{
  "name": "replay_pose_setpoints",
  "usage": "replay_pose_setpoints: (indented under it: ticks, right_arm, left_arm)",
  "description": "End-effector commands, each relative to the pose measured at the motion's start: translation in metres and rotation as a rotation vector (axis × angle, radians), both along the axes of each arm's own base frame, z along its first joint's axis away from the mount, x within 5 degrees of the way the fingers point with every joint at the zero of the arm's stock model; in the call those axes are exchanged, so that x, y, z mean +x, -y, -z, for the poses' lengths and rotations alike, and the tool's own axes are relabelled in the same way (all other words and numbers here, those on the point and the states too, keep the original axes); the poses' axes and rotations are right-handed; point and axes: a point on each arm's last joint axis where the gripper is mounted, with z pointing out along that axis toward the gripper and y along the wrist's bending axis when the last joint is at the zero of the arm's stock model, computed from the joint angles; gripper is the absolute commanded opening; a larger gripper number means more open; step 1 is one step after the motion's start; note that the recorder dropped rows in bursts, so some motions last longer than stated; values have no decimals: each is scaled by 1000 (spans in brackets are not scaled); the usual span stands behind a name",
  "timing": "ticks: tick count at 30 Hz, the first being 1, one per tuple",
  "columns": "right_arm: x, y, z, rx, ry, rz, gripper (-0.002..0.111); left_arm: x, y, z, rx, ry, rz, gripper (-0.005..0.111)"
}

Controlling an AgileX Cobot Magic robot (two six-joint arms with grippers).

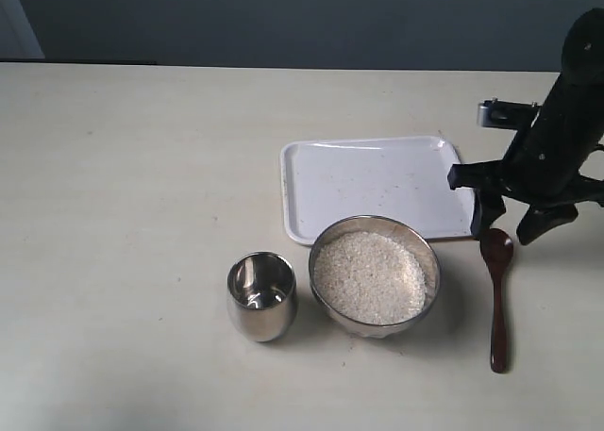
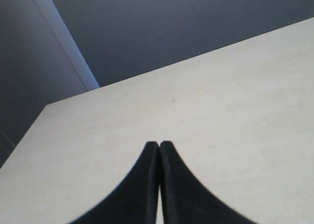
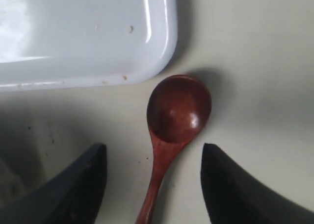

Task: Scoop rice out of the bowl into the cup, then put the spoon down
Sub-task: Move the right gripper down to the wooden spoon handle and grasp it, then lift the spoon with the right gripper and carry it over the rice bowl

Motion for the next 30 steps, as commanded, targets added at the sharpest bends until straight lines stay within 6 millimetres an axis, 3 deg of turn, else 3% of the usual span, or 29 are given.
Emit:
replay_pose_setpoints:
  ticks: [1,9,18,27,30]
  right_arm:
    - [-11,-3,9,-4,-137,-7,55]
    - [-48,-16,14,-37,-159,-90,55]
    - [-88,-12,37,-14,-104,22,55]
    - [-106,-7,52,2,-95,105,55]
    - [-106,-7,52,2,-95,105,43]
  left_arm:
    - [0,1,-2,-13,18,10,1]
    - [0,1,-2,-13,18,10,1]
    - [0,1,-2,-13,18,10,1]
    - [0,1,-2,-13,18,10,1]
    - [0,1,-2,-13,18,10,1]
